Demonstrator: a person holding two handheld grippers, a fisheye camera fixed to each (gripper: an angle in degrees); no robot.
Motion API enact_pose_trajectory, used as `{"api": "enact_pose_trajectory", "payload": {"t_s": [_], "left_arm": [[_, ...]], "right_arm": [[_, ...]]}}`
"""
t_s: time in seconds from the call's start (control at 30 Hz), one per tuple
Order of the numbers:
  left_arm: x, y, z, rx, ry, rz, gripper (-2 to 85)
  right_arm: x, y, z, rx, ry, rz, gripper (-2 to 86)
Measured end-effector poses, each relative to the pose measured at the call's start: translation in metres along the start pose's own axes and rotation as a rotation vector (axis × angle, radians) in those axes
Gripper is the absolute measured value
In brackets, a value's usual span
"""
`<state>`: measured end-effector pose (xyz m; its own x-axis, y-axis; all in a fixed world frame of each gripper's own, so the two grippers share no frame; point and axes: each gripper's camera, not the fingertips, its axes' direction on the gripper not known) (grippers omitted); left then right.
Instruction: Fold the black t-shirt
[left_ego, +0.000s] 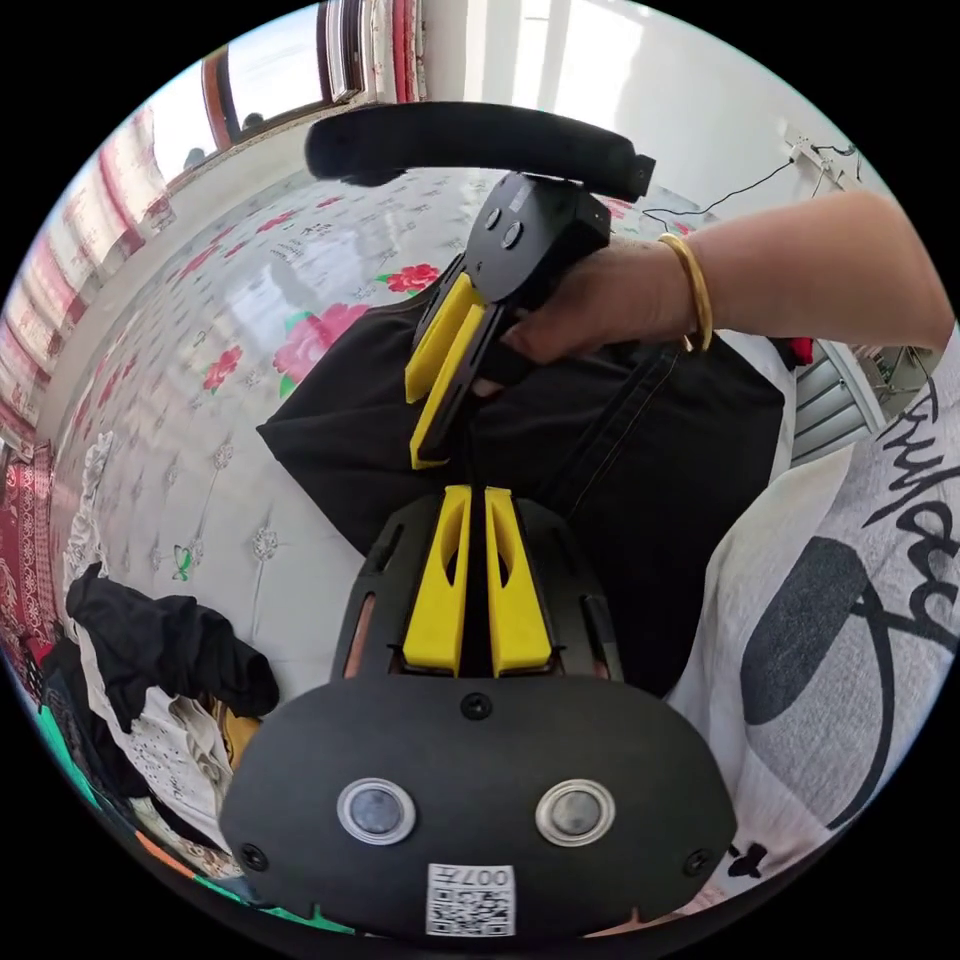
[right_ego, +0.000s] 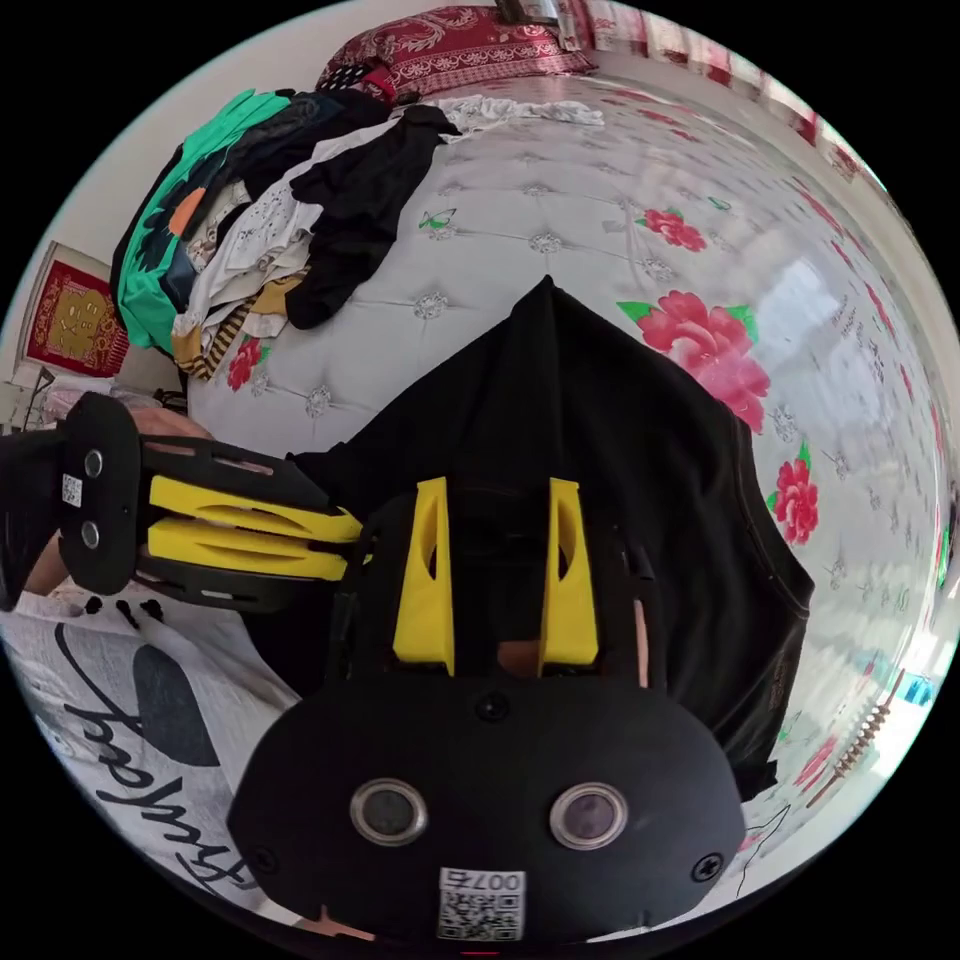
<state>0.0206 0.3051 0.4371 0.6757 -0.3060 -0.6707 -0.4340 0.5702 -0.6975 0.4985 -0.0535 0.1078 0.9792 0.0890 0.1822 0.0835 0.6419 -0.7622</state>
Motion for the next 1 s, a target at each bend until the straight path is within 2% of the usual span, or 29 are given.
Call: {"api": "enact_pose_trajectory", "payload": {"t_s": [0.13, 0.3, 0.4, 0.5, 0.57, 0.77, 0.93, 1.0], "left_arm": [[0.012, -0.012, -0.003, 0.002, -0.018, 0.047, -0.2], [0.028, -0.025, 0.005, 0.014, -0.015, 0.114, 0.9], [0.034, -0.04, 0.036, -0.073, 0.082, 0.127, 3.1], [0.044, -0.05, 0.064, -0.161, 0.098, 0.138, 5.7], [0.049, -0.053, 0.061, -0.158, 0.05, 0.163, 5.0], [0.031, -0.051, 0.033, -0.076, -0.058, 0.075, 2.3], [-0.049, -0.058, 0.019, -0.057, -0.124, -0.16, 0.2], [-0.071, -0.065, 0.021, -0.073, -0.13, -0.178, -0.1]], "right_arm": [[0.021, 0.002, -0.016, 0.086, 0.12, 0.047, 1.1], [0.083, 0.017, -0.041, 0.209, 0.023, 0.222, 0.1], [0.116, 0.02, -0.02, 0.195, -0.051, 0.336, 0.2], [0.139, 0.019, 0.019, 0.071, -0.077, 0.437, 1.3], [0.148, 0.031, 0.008, 0.186, -0.1, 0.486, 2.5], [0.164, 0.085, -0.03, 0.367, -0.132, 0.504, 4.3], [0.157, 0.076, -0.033, 0.34, -0.131, 0.35, 4.4], [0.154, 0.059, -0.033, 0.327, -0.14, 0.269, 4.1]]}}
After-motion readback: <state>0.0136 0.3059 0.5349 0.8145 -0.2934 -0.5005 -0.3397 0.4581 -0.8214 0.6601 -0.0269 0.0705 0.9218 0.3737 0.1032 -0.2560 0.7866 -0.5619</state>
